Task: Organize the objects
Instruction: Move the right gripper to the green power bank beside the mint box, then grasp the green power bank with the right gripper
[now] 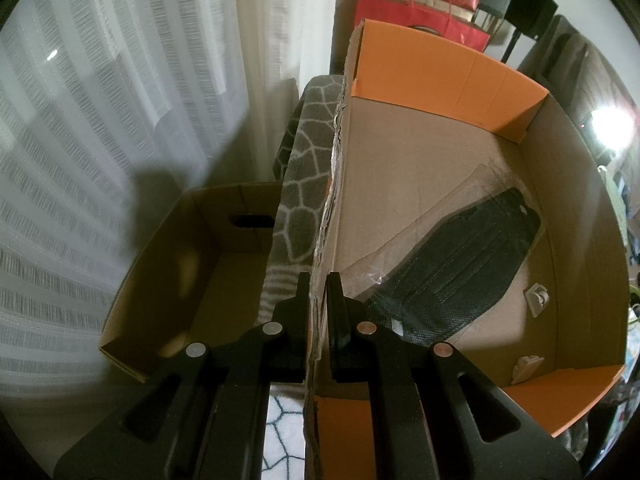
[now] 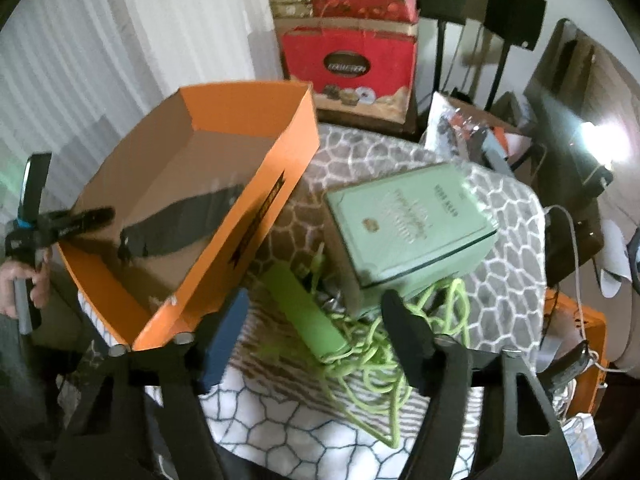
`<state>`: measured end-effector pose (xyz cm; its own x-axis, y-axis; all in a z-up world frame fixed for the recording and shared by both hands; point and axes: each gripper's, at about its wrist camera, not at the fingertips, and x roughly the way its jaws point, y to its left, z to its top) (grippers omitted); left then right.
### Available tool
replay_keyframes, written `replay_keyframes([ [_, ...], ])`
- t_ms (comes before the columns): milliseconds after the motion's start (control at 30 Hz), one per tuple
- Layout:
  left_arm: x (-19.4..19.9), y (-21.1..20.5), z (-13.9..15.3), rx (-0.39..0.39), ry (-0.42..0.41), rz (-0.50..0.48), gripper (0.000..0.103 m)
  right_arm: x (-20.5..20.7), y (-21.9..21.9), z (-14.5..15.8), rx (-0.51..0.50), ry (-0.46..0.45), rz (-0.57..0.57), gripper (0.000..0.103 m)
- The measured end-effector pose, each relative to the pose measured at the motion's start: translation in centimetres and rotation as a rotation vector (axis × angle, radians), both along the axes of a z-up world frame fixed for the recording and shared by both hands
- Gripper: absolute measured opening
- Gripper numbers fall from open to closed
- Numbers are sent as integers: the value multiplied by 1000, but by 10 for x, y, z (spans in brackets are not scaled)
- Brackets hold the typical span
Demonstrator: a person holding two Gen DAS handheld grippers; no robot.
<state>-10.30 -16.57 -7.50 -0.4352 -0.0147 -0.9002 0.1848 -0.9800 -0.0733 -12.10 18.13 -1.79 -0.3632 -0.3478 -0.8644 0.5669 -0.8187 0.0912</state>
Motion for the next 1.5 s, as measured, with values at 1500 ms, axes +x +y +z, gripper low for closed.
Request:
replay_keyframes([
  [1500, 0, -1, 0, 5, 1, 1, 6, -3, -29, -43, 141, -84, 143, 24],
])
